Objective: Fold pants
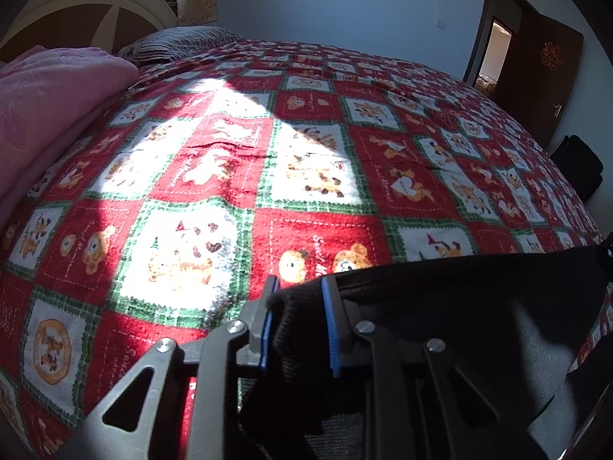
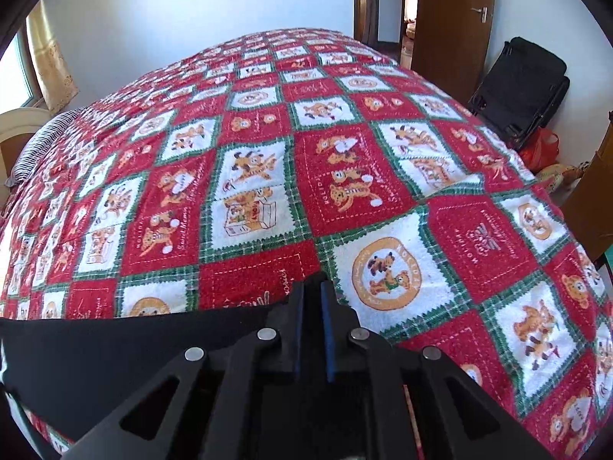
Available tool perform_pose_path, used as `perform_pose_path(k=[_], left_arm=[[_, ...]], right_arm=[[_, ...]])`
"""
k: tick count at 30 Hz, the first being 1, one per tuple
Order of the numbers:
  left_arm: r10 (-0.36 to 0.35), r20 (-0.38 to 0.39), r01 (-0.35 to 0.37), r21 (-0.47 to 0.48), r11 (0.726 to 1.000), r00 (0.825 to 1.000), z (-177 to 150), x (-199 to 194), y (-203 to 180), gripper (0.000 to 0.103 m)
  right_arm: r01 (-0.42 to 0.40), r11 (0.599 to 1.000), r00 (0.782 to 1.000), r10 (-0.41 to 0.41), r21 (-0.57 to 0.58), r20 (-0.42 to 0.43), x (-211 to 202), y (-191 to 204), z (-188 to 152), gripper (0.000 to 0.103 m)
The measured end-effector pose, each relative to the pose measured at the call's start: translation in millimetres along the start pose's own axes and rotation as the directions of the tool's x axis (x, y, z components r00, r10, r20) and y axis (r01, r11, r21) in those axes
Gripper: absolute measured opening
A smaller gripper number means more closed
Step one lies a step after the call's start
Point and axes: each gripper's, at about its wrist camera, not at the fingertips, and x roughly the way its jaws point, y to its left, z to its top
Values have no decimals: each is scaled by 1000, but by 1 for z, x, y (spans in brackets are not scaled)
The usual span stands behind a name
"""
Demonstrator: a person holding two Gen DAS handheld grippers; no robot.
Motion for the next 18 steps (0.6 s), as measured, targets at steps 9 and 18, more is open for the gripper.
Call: perform_pose_path(k=[9, 18], left_arm=[[-56, 65, 56, 13, 998, 996, 1, -25, -8, 12], [-88, 147, 86, 16, 996, 985, -1, -55, -4, 12]], right_arm=[[1, 1000, 997, -1, 6, 71, -48, 3, -7, 8], [-40, 998, 983, 32, 43, 181, -104, -3, -26, 8]])
